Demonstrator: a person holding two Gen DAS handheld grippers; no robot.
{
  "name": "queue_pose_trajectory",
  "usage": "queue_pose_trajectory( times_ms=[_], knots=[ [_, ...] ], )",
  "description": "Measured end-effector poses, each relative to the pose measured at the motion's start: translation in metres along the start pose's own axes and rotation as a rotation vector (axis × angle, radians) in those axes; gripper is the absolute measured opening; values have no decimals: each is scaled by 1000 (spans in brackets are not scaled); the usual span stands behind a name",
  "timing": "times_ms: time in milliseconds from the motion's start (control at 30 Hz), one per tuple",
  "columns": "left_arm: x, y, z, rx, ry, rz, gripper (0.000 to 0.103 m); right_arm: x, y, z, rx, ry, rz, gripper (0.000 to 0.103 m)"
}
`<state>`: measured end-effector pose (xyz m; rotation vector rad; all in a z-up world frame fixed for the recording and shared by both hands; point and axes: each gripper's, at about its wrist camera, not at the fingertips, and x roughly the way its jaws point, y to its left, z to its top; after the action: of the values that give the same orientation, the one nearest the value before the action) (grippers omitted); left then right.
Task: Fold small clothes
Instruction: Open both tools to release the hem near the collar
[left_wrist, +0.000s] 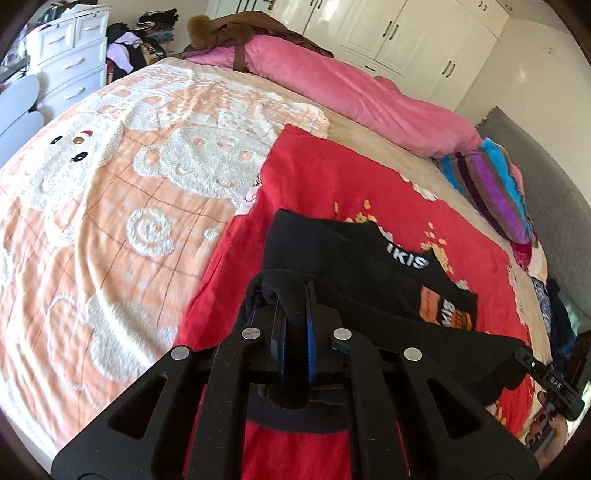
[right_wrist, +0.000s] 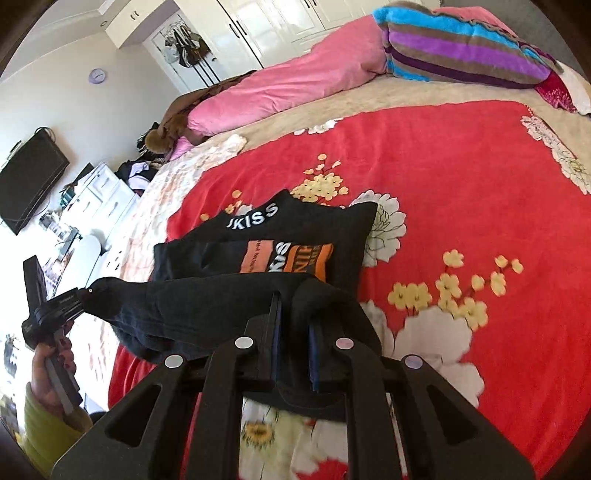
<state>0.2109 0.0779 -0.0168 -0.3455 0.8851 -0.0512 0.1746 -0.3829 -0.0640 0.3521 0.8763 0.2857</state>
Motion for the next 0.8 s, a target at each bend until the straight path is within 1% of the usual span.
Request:
queue_pose_trajectory(
  times_ms=[100,300,467,600,733,767,800],
  knots=[
    [14,0,6,10,-7,31,2,16,-3,8,5,8,-3,11],
    [44,-1,22,2,3,44,2,45,-10,25,22,26,-16,11],
    [74,6,25,1,30,46,3,70,-28,35,102,66,-16,12],
    [87,12,22,18,48,46,5,74,-45,31,159,59,16,15],
    [87,16,25,10,46,18,7,68,-58,31,214,37,54,21],
    [84,15,26,16,38,13,8,65,-60,32,219,28,52,29],
    [82,14,27,24,29,10,10,64,-61,32,220,22,53,32]
  ],
)
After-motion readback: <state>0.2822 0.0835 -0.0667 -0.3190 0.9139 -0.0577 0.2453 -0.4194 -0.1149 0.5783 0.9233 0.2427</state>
